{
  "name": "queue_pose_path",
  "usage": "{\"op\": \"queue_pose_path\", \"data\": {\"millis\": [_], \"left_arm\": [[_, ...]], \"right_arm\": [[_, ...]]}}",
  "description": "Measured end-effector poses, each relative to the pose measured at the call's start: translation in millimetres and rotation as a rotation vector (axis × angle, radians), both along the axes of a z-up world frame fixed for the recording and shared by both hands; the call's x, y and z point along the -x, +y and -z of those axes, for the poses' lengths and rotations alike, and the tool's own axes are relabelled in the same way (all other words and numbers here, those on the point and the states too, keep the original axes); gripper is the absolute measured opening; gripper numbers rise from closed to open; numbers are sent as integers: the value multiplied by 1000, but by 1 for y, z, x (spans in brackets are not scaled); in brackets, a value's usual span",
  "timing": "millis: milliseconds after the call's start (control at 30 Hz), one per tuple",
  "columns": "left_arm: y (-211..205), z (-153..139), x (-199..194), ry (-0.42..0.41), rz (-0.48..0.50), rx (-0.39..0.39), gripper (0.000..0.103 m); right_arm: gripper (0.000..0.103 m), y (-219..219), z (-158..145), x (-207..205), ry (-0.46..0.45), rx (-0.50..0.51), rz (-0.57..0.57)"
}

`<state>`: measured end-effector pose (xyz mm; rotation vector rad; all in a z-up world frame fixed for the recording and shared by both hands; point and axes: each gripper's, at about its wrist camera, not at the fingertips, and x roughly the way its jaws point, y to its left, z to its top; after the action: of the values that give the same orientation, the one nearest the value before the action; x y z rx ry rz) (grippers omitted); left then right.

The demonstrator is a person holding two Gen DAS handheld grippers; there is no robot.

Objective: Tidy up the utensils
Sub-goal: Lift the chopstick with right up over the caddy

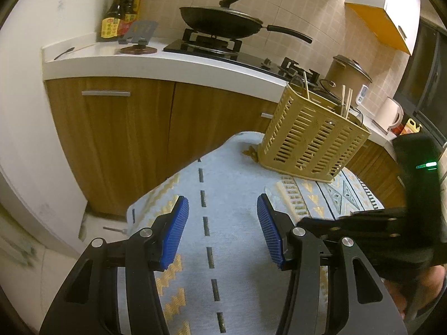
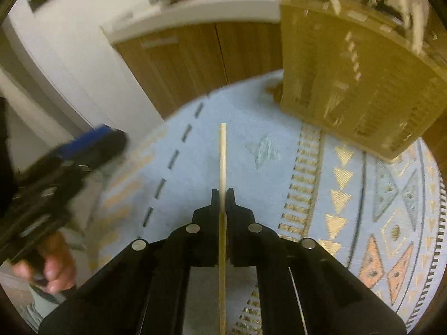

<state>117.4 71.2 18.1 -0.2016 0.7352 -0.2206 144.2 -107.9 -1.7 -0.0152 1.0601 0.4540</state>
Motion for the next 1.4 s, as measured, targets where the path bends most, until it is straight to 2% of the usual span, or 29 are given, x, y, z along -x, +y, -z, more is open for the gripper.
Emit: {"op": "queue_pose_path", "data": {"millis": [267, 367, 500, 633, 767, 900, 1067, 1233, 1400], "left_arm": [[-28, -22, -11, -27, 54, -40, 50], [-46, -39, -22, -30, 68, -69, 50], [-64, -59, -36, -63, 100, -15, 50], [-86, -65, -50, -86, 129, -4, 50], [-106, -65, -64, -95, 166, -22, 50], [-113, -60, -71, -102, 181, -18, 50], [-110, -50, -75, -93, 215, 58, 50], [-111, -42, -77, -93, 214, 67, 50], [-108, -38, -81, -84, 206, 73, 50]], "right_arm": [[3, -43, -69, 43, -271, -126, 71], [3, -66, -98, 41, -396, -150, 137], [3, -97, -135, 39, -571, -179, 224], [3, -119, -150, 20, -647, -219, 289], [3, -142, -156, -7, -695, -234, 341], [3, -148, -162, -34, -784, -183, 387], [3, -146, -160, -58, -871, -110, 428], [3, -141, -145, -81, -914, -63, 446], [3, -145, -121, -89, -914, -80, 471]]}}
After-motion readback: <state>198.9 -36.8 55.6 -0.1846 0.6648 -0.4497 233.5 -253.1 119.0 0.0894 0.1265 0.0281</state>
